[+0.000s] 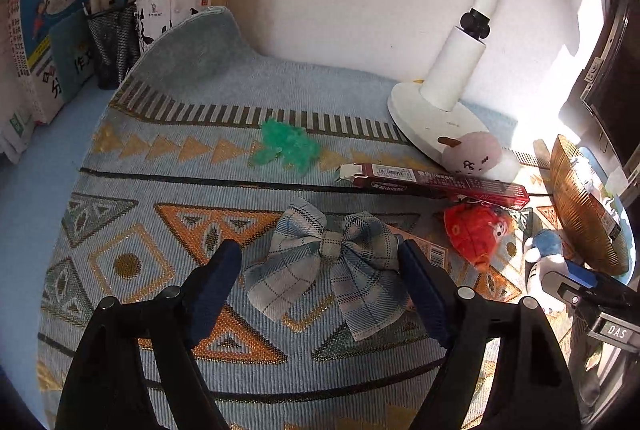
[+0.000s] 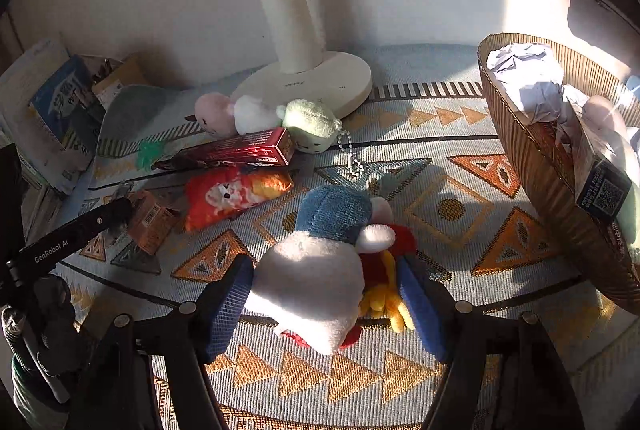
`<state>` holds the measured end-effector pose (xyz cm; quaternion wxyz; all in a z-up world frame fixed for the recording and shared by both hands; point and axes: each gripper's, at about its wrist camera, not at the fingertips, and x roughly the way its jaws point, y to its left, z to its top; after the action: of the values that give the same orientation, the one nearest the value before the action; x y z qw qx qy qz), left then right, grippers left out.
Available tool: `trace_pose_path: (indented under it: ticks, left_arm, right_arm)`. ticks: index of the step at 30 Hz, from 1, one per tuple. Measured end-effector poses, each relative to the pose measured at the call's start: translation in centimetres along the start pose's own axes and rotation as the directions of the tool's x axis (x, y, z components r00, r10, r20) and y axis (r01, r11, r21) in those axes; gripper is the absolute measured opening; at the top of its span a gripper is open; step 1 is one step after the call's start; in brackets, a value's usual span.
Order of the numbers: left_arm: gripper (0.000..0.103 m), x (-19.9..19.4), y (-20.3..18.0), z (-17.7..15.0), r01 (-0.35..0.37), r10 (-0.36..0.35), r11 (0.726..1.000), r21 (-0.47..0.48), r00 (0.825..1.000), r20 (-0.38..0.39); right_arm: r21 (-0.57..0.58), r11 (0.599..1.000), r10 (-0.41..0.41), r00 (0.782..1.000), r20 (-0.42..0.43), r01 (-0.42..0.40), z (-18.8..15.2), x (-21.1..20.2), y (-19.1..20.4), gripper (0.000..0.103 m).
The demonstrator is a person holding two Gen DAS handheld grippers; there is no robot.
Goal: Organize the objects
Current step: 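Grasp the plaid bow with the left gripper while the right grasps the white plush toy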
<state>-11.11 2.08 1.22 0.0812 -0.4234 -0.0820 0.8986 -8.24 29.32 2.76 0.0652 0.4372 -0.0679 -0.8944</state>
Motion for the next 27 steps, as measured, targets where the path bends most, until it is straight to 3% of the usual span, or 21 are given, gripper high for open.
trace_pose_path:
  ticks: [1, 2, 3, 6, 9, 14, 16, 21, 27]
  left_arm:
    - [0.068, 0.1, 0.1, 0.0, 0.004, -0.004, 1.000, -0.005, 1.000, -0.004]
    - [0.066, 0.1, 0.2, 0.0, 0.011, -0.011, 1.000, -0.007, 1.000, -0.004]
    - [0.058, 0.0, 0.3, 0.0, 0.021, -0.021, 1.000, -0.006, 1.000, -0.003]
    - [0.039, -0.2, 0.1, -0.1, 0.027, -0.027, 1.000, 0.001, 0.999, 0.020]
    - [0.034, -0.6, -0.1, -0.2, -0.011, 0.011, 1.000, 0.005, 0.999, 0.041]
    - [0.032, -1.6, -0.6, -0.6, -0.048, 0.047, 0.999, 0.013, 0.997, 0.057]
    - [0.032, -2.9, -1.3, -1.4, -0.032, 0.031, 0.999, 0.008, 0.998, 0.058]
    - [0.032, -7.0, -4.0, -5.1, -0.023, 0.019, 0.999, 0.048, 0.997, 0.078]
    - [0.032, -8.7, -5.3, -10.0, -0.016, 0.014, 0.998, 0.055, 0.999, 0.039]
  right_arm:
    - [-0.015, 1.000, -0.014, 1.000, 0.018, 0.015, -0.3, -0.2, 0.3, 0.065]
    - [-0.034, 0.999, -0.017, 0.999, 0.034, 0.018, -0.3, -0.4, 0.6, 0.054]
    - [-0.051, 0.999, -0.017, 0.999, 0.051, 0.020, -0.3, -0.7, 0.8, 0.051]
    - [-0.067, 0.996, -0.049, 0.996, 0.081, 0.054, -0.5, -1.1, 1.1, 0.050]
    - [-0.030, 0.998, -0.045, 0.991, 0.127, 0.049, -0.6, -2.3, 0.4, 0.050]
    - [-0.007, 1.000, -0.002, 0.995, 0.101, 0.003, -2.4, -4.7, -1.5, 0.050]
    - [-0.027, 1.000, 0.004, 0.995, 0.099, -0.002, -3.7, -6.2, -1.9, 0.050]
    - [-0.052, 0.999, 0.018, 0.998, 0.055, -0.016, -6.9, -8.5, -3.7, 0.050]
    - [-0.157, 0.987, 0.029, 0.999, 0.026, -0.025, -9.6, -9.8, -3.6, 0.050]
